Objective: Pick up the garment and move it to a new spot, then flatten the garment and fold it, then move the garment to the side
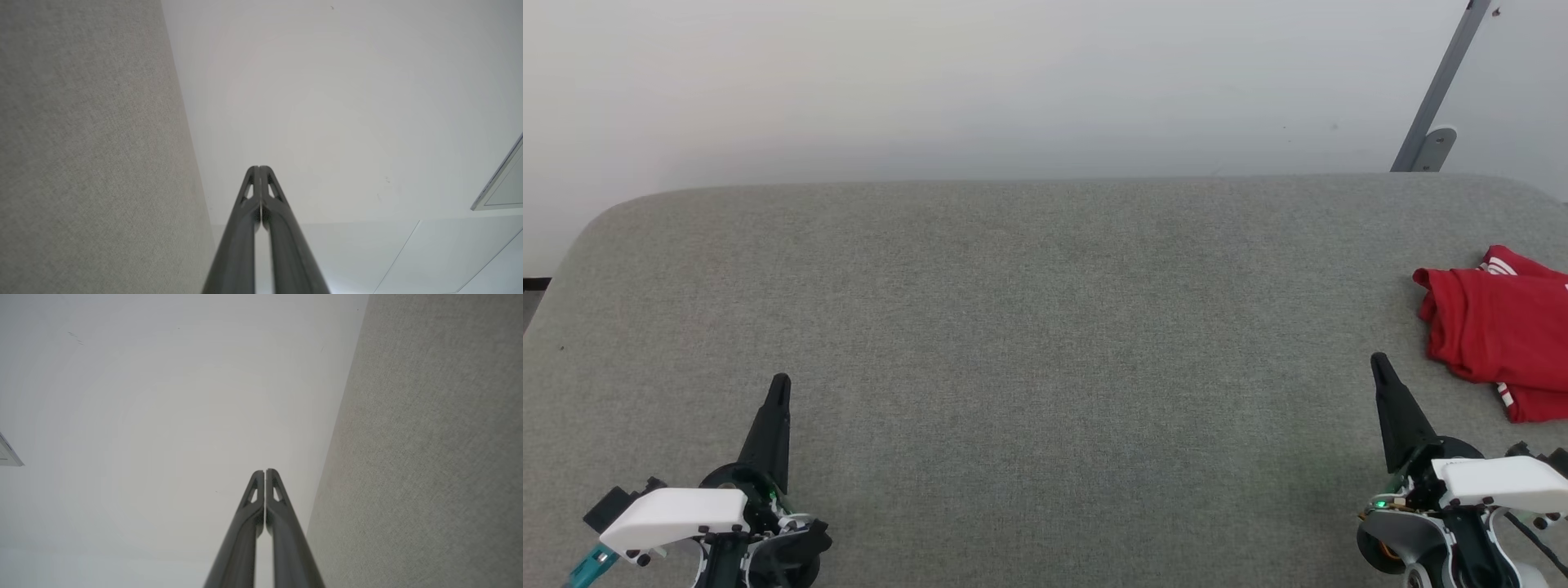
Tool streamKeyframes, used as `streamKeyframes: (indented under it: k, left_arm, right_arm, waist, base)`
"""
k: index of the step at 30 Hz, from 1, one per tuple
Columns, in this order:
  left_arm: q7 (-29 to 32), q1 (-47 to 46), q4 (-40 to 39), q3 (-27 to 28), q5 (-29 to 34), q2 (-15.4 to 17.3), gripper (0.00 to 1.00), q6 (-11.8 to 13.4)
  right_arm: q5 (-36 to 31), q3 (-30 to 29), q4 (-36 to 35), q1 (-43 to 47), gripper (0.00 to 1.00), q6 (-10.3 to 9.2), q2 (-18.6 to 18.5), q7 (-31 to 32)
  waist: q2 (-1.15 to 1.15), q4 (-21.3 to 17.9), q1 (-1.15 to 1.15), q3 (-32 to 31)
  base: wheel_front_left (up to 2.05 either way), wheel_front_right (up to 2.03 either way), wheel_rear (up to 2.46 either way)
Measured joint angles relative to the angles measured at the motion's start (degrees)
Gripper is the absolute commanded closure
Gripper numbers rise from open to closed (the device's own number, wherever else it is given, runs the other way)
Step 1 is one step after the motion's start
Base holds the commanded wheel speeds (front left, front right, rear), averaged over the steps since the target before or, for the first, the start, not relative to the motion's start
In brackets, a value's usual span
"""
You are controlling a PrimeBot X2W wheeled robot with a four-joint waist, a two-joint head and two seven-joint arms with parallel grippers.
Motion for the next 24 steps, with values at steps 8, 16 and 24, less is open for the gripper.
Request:
streamKeyframes:
  k: [8, 16, 24]
  left_arm:
    - [0.00, 0.00, 0.00, -0.01, 0.00, 0.00, 1.00, 0.00]
    - [0.00, 0.00, 0.00, -0.02, 0.00, 0.00, 1.00, 0.00]
    - [0.00, 0.00, 0.00, -0.02, 0.00, 0.00, 1.00, 0.00]
  right_arm:
    - [0.00, 0.00, 0.00, 0.00, 1.00, 0.00, 0.01, 0.00]
    - [0.00, 0.00, -0.02, 0.00, 1.00, 0.00, 0.01, 0.00]
    - [0.00, -0.02, -0.02, 0.00, 1.00, 0.00, 0.01, -0.01]
  waist:
    - [0.00, 0.00, 0.00, 0.00]
    - [0.00, 0.00, 0.00, 0.00]
    - [0.00, 0.00, 0.00, 0.00]
  base:
    - [0.00, 0.00, 0.00]
    - [0.00, 0.00, 0.00]
    - [0.00, 0.00, 0.00]
